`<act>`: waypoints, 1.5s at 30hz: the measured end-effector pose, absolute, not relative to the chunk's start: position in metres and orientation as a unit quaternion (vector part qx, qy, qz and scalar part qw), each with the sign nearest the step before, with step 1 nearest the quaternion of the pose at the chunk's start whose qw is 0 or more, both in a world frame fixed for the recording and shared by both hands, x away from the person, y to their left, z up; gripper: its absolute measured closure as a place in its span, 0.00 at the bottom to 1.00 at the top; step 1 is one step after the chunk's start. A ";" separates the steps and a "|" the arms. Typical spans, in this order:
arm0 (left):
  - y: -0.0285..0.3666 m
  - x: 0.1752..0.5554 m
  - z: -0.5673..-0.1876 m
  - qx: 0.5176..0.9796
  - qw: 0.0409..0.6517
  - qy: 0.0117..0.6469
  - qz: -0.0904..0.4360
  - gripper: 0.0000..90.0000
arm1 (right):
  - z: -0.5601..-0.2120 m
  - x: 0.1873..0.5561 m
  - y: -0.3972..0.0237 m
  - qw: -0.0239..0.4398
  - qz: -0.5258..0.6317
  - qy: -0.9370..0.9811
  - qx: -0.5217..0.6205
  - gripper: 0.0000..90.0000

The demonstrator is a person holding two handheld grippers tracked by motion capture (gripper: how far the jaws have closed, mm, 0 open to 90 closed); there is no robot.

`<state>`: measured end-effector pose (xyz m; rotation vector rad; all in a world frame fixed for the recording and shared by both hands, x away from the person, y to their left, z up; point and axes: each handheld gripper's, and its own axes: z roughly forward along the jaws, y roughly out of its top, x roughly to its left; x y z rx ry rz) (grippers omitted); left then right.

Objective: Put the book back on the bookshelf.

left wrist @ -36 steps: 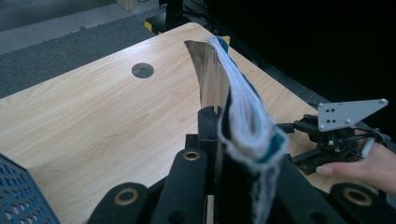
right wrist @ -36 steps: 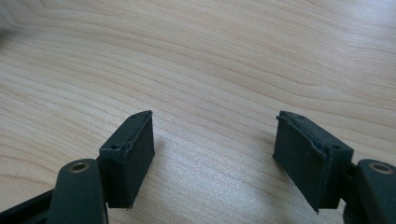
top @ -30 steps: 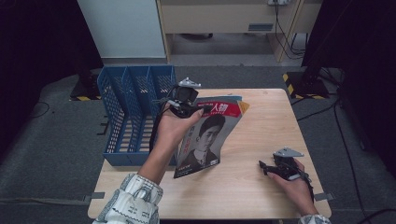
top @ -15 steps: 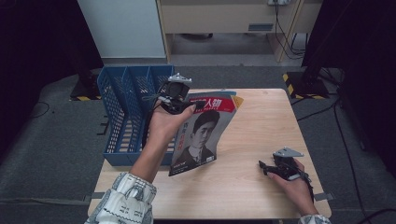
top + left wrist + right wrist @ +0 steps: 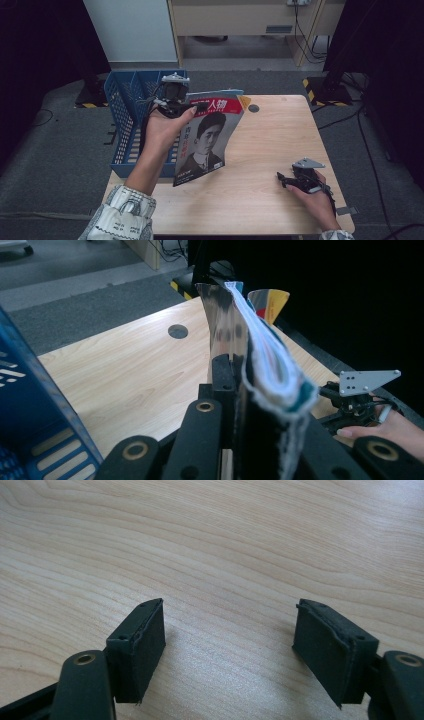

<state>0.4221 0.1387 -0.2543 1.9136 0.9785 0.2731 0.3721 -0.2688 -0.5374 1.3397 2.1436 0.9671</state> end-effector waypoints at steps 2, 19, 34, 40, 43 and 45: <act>0.144 0.421 -0.252 0.779 0.469 0.401 0.114 0.96 | -0.537 0.372 -0.269 0.216 0.349 0.774 0.483 0.32; 0.184 0.417 -0.231 0.761 0.472 0.424 0.136 0.96 | -0.537 0.372 -0.268 0.215 0.349 0.773 0.484 0.32; 0.214 0.419 -0.228 0.742 0.477 0.447 0.149 0.96 | -0.537 0.372 -0.268 0.217 0.349 0.773 0.483 0.32; 0.225 0.418 -0.225 0.736 0.480 0.453 0.152 0.96 | -0.537 0.372 -0.268 0.217 0.349 0.773 0.483 0.32; 0.231 0.417 -0.224 0.731 0.482 0.457 0.154 0.96 | -0.537 0.372 -0.268 0.217 0.348 0.774 0.482 0.32; 0.234 0.417 -0.223 0.730 0.482 0.459 0.154 0.96 | -0.537 0.372 -0.268 0.217 0.348 0.774 0.482 0.32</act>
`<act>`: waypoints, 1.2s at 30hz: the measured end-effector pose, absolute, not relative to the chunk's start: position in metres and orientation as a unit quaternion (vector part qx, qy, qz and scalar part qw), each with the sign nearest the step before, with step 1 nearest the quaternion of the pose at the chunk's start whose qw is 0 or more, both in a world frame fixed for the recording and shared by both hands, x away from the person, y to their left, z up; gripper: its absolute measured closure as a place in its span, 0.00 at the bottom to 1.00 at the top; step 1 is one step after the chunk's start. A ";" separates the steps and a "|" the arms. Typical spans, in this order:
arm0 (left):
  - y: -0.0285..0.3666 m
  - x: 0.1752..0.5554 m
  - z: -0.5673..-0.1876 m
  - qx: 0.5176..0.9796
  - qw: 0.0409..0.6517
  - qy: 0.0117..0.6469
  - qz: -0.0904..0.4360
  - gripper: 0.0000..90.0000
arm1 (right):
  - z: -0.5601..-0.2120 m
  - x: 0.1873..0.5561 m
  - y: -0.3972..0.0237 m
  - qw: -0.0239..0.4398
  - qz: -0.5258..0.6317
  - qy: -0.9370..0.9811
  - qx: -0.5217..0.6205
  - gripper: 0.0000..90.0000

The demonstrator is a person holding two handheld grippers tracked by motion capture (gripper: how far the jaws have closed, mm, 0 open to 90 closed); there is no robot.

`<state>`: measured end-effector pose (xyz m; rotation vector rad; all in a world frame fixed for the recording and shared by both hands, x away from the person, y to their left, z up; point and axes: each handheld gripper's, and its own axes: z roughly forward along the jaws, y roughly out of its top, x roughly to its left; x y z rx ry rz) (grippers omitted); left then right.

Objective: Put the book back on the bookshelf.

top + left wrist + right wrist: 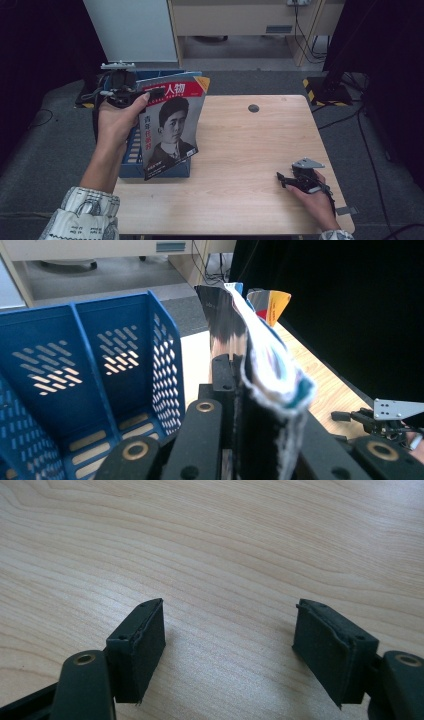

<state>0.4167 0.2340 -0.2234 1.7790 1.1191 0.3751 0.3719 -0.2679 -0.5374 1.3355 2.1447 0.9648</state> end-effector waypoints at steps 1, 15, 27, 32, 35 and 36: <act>0.236 0.417 -0.223 0.727 0.483 0.462 0.155 0.96 | -0.537 0.372 -0.268 0.217 0.348 0.774 0.482 0.32; 0.257 0.412 -0.220 0.718 0.485 0.472 0.164 0.96 | -0.538 0.372 -0.268 0.217 0.349 0.774 0.483 0.32; 0.274 0.408 -0.217 0.712 0.480 0.482 0.174 0.96 | -0.538 0.372 -0.268 0.217 0.349 0.773 0.483 0.32; 0.279 0.409 -0.218 0.708 0.480 0.487 0.176 0.96 | -0.538 0.372 -0.268 0.217 0.349 0.774 0.483 0.32; 0.281 0.409 -0.217 0.706 0.482 0.488 0.176 0.96 | -0.538 0.372 -0.268 0.217 0.349 0.774 0.483 0.32; 0.281 0.409 -0.216 0.705 0.483 0.488 0.175 0.96 | -0.538 0.372 -0.268 0.217 0.349 0.774 0.483 0.32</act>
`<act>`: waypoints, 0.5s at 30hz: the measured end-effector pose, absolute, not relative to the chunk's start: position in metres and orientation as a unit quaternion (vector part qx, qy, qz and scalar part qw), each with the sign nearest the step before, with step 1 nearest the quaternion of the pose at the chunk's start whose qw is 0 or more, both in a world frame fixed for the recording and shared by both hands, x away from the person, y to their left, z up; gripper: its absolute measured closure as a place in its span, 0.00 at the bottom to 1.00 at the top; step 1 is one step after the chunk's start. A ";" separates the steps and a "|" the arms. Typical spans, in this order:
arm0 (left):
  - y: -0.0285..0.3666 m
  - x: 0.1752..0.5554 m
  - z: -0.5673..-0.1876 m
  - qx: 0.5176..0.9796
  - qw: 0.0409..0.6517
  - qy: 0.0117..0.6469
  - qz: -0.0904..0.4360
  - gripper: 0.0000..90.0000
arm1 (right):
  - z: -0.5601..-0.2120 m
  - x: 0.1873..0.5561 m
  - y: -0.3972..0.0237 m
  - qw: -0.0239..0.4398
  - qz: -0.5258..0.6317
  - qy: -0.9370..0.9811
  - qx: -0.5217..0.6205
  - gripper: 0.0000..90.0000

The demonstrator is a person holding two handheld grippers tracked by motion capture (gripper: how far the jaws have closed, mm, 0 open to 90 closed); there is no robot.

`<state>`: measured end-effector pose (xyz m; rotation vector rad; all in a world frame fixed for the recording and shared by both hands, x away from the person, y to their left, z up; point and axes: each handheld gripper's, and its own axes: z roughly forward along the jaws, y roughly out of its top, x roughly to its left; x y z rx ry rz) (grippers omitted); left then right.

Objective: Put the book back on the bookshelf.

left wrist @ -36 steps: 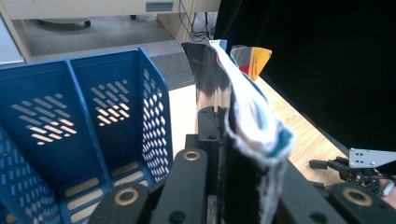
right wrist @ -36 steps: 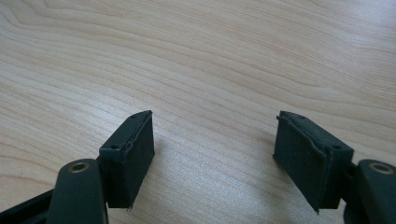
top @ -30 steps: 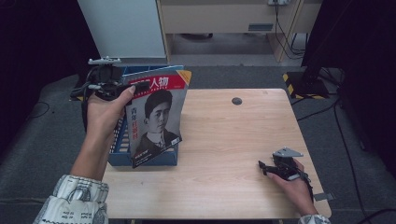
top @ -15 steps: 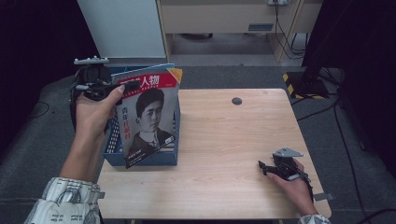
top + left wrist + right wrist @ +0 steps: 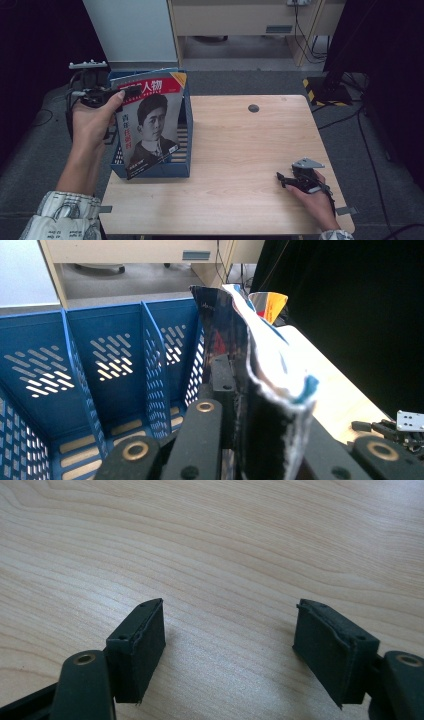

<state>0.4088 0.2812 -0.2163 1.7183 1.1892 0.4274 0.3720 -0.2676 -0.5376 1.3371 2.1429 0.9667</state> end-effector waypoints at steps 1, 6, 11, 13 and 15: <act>0.282 0.409 -0.216 0.704 0.485 0.488 0.175 0.96 | -0.538 0.372 -0.268 0.217 0.349 0.774 0.483 0.32; 0.284 0.409 -0.216 0.702 0.487 0.490 0.173 0.96 | -0.538 0.372 -0.268 0.217 0.349 0.774 0.483 0.32; 0.288 0.410 -0.217 0.696 0.494 0.495 0.166 0.96 | -0.538 0.372 -0.268 0.217 0.349 0.773 0.483 0.32; 0.290 0.410 -0.217 0.694 0.496 0.496 0.163 0.96 | -0.538 0.372 -0.268 0.217 0.349 0.773 0.483 0.32; 0.292 0.410 -0.217 0.692 0.497 0.498 0.161 0.96 | -0.538 0.372 -0.268 0.217 0.349 0.773 0.483 0.32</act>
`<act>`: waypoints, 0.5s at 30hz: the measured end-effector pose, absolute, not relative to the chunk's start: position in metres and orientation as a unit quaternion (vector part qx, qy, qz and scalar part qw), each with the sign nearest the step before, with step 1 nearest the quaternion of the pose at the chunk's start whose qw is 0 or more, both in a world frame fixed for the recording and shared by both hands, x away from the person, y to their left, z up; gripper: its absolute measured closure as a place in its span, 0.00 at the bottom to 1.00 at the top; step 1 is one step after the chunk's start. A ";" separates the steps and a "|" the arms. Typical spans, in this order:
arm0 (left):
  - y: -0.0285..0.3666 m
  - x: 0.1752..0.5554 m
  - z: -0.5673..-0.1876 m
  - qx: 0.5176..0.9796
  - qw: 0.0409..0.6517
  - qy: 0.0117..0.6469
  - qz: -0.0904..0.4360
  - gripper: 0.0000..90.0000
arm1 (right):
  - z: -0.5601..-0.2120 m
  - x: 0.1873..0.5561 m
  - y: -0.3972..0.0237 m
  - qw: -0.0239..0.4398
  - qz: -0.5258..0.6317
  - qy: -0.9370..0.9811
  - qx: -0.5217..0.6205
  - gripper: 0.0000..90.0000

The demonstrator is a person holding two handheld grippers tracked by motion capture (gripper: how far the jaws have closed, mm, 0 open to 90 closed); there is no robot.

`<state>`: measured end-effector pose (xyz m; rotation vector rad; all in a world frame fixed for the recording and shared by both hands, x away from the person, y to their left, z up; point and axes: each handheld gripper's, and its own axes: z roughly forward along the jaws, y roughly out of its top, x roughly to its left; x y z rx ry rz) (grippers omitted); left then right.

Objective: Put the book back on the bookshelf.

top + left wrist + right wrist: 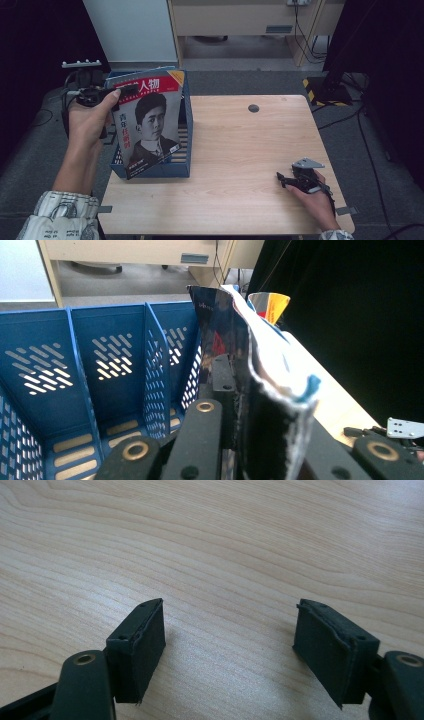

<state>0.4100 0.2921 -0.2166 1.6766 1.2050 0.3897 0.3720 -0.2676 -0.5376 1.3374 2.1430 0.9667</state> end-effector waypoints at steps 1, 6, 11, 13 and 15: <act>0.294 0.410 -0.217 0.690 0.500 0.500 0.159 0.96 | -0.538 0.372 -0.268 0.217 0.349 0.773 0.483 0.32; 0.300 0.409 -0.216 0.685 0.500 0.505 0.161 0.96 | -0.538 0.372 -0.268 0.217 0.349 0.774 0.483 0.32; 0.305 0.407 -0.215 0.681 0.501 0.508 0.165 0.96 | -0.538 0.372 -0.268 0.217 0.349 0.774 0.483 0.32; 0.311 0.405 -0.215 0.677 0.501 0.512 0.168 0.96 | -0.538 0.372 -0.267 0.217 0.349 0.774 0.483 0.32; 0.314 0.405 -0.214 0.676 0.500 0.514 0.169 0.96 | -0.538 0.372 -0.267 0.217 0.349 0.774 0.483 0.32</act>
